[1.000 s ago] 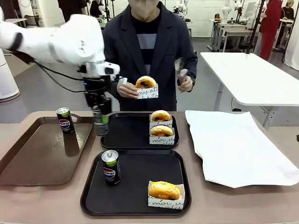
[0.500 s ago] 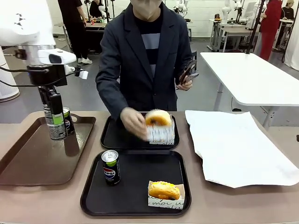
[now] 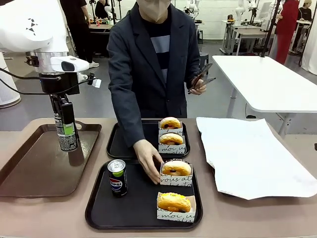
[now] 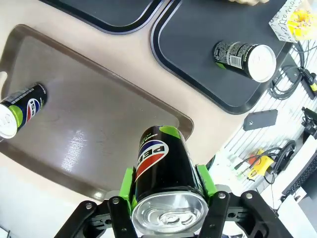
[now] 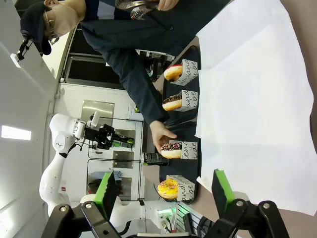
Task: Set up donuts and drinks on trays.
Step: Pick up one Pepsi coke from the Handle tray and place it on the Flat Tray without a Pepsi coke.
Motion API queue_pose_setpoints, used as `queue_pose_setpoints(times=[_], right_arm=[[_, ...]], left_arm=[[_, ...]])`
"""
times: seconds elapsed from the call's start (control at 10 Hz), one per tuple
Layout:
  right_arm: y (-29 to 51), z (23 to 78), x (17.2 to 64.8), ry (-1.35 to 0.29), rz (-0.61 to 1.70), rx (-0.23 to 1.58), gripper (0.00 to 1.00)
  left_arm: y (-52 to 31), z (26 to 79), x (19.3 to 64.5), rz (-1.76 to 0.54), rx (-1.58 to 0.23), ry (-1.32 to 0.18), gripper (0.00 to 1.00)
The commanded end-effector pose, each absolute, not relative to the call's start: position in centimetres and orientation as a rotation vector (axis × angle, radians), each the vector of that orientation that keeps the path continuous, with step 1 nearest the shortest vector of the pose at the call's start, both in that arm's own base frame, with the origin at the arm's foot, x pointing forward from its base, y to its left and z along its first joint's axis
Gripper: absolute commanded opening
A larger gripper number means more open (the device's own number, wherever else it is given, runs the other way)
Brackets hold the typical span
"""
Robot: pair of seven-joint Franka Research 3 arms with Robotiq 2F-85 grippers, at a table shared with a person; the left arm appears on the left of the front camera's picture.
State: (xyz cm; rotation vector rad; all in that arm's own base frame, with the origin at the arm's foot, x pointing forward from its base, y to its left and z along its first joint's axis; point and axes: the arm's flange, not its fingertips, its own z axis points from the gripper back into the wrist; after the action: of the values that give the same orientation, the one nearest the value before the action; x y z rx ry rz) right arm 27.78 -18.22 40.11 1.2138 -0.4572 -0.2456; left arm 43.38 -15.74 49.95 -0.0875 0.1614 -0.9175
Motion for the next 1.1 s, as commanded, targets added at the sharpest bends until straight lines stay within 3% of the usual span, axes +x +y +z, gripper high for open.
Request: queue_pose_setpoints(times=[0.0,0.4,1.0], right_arm=[[-18.2,40.1,27.8,-0.464,-0.239,1.223,1.00],[-18.2,40.1,27.8,-0.464,-0.239,1.223,1.00],[-18.2,40.1,27.8,-0.464,-0.239,1.223,1.00]], left_arm=[[-15.7,49.9,43.3,-0.918,-0.087,0.163,0.59],[-24.4,47.6,48.4,-0.932,-0.011,0.168,0.59],[-32.0,41.2,55.1,-0.905,-0.096,-0.013,0.59]])
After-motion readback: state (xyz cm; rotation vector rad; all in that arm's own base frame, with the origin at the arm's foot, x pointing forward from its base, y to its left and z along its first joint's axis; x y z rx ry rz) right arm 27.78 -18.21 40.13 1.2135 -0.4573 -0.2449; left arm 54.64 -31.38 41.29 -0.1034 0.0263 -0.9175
